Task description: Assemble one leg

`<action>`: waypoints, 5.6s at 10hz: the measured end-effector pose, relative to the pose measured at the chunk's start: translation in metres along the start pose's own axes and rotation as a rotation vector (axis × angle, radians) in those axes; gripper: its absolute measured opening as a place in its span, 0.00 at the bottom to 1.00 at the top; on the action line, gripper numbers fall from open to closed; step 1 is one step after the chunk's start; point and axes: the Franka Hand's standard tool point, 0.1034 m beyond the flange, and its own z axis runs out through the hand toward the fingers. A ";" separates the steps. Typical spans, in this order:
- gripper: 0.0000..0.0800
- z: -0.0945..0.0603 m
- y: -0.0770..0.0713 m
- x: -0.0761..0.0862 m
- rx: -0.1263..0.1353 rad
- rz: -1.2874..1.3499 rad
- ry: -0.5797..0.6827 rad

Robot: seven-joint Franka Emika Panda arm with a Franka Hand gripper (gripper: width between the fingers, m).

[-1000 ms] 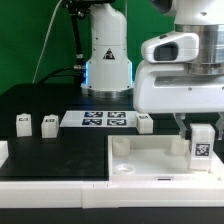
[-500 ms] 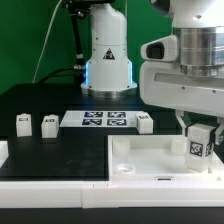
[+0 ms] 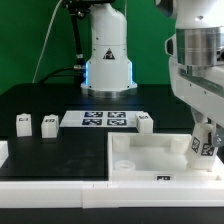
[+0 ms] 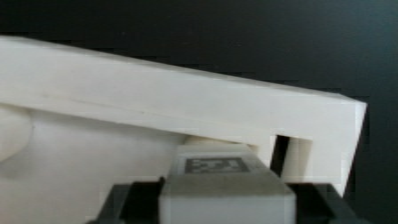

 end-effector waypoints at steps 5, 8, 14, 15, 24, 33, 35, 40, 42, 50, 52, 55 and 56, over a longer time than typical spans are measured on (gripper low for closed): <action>0.80 0.000 0.000 0.000 -0.001 -0.399 0.001; 0.81 0.002 0.003 0.004 -0.016 -0.797 0.016; 0.81 0.000 0.002 0.014 -0.073 -1.460 0.050; 0.81 0.000 0.002 0.014 -0.072 -1.444 0.050; 0.36 0.001 0.003 0.013 -0.057 -0.975 0.060; 0.37 0.001 0.003 0.010 -0.030 -0.165 0.047; 0.76 0.001 0.003 0.012 -0.033 -0.325 0.048; 0.81 0.000 0.002 0.013 -0.070 -1.026 0.070; 0.81 0.000 0.002 0.016 -0.085 -1.264 0.058; 0.36 0.000 0.003 0.017 -0.087 -1.366 0.050; 0.36 0.000 0.004 0.018 -0.062 -1.045 0.036; 0.36 0.000 0.003 0.019 -0.039 -0.604 0.023; 0.36 0.000 0.003 0.018 -0.035 -0.484 0.024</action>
Offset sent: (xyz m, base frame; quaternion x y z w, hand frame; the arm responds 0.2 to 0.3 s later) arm 0.0055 -0.0027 0.0013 -0.0083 0.0001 -0.1930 0.9812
